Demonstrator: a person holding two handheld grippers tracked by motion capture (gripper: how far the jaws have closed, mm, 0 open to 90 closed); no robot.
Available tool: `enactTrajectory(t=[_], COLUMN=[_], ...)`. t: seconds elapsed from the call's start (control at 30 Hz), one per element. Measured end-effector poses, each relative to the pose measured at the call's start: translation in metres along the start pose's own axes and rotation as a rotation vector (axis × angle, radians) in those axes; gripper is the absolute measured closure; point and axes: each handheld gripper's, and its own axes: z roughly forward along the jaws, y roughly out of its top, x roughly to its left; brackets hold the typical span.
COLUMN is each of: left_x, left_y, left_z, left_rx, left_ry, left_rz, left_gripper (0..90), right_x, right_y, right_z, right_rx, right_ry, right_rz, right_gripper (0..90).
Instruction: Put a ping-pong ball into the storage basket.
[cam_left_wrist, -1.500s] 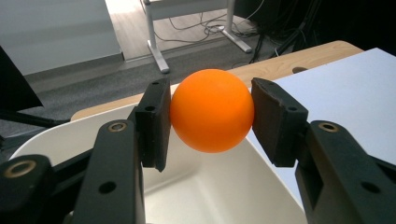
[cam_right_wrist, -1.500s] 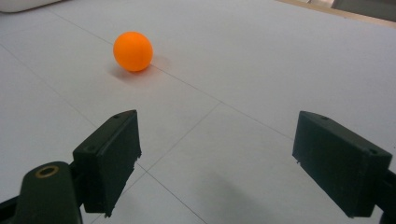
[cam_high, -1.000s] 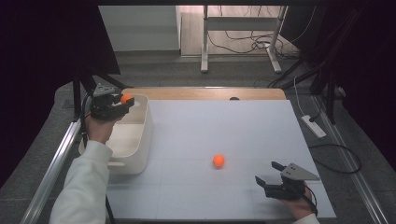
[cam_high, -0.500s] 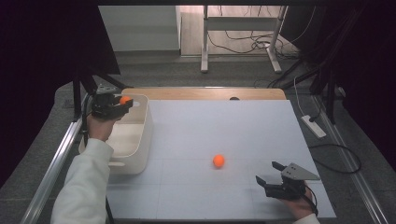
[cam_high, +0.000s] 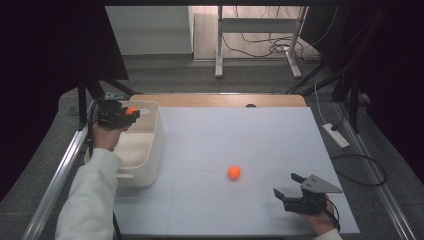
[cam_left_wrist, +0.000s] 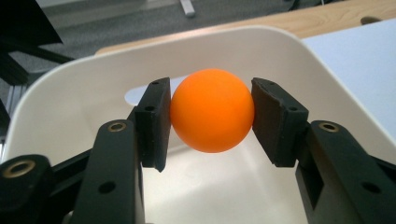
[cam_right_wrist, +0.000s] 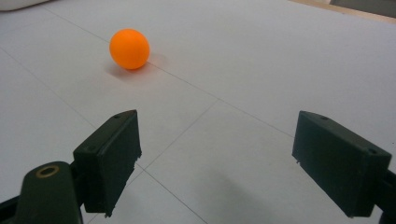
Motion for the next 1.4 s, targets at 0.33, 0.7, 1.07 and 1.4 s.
enactTrajectory(t=[0.33,0.7,1.07,1.4], left_x=[0.004,0.002,-0.004,-0.008], left_y=[-0.003,-0.004,0.000,0.002], left_z=[0.010,0.009,0.004,-0.005], left_rx=[0.097,0.100,0.067,0.006], left_ry=[-0.011,-0.009,-0.012,-0.003], left_rz=[-0.014,-0.006,0.016,-0.008], left_gripper=[49.6,49.6,48.6,21.2], right_x=[0.000,0.000,0.001,0.001], right_y=[0.000,0.000,0.001,0.000], right_z=[0.000,0.000,0.002,0.001], right_rx=[0.001,0.001,0.002,0.004], right_ry=[0.001,0.000,0.005,0.002], right_rz=[-0.001,-0.002,-0.011,-0.010], right_gripper=[15.1,15.1,15.1,15.1])
